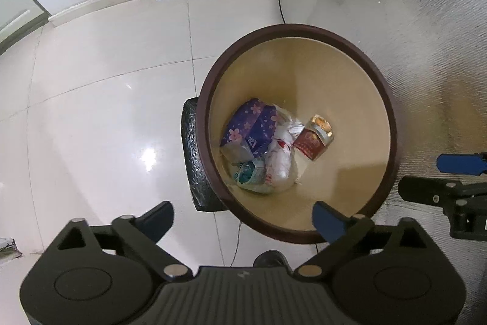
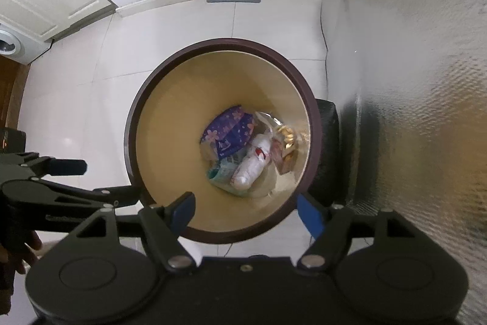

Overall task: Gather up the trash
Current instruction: 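Lift both tools away from the wastebasket back over the table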

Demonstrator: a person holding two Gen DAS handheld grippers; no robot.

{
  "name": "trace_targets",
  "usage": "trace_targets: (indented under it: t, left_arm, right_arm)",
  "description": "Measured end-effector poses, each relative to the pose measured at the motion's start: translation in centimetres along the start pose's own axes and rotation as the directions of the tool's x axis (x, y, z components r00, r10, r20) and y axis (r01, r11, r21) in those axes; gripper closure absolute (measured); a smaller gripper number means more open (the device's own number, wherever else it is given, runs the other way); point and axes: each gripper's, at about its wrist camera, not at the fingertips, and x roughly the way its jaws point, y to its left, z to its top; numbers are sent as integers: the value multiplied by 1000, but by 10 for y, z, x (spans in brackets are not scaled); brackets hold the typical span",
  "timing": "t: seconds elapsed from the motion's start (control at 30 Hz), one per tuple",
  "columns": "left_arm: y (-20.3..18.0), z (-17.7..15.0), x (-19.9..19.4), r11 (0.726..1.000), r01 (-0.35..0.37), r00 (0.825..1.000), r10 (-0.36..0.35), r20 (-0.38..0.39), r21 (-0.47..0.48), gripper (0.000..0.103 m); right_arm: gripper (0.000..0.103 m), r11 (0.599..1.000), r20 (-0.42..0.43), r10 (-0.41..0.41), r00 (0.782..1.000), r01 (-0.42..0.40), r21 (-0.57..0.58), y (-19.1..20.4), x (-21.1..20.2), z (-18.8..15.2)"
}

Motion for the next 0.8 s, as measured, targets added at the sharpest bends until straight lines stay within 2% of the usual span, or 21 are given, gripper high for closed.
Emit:
trace_targets:
  t: [0.2,0.43,0.6,0.8]
  left_arm:
    - [-2,-12,-21,1000,3,1000,-3,27,-17,0]
    - [-3,-30,-48,999,-1,998,4,58,-49,0]
    - [-5,-45,-73,998,-6,996,11,87,-58,0]
    - [-3,-65,-108,996,-20,991,32,133,-89,0]
  right_arm:
    - [18,999,26,-26,999,27,-20,0,-20,-10]
    - [1,999,81,-38,996,40,-27,3,-48,-20]
    - [0,998,126,-36,991,42,-45,12,-73,-27]
    - [0,992,175,-75,982,91,-84,21,-104,-41]
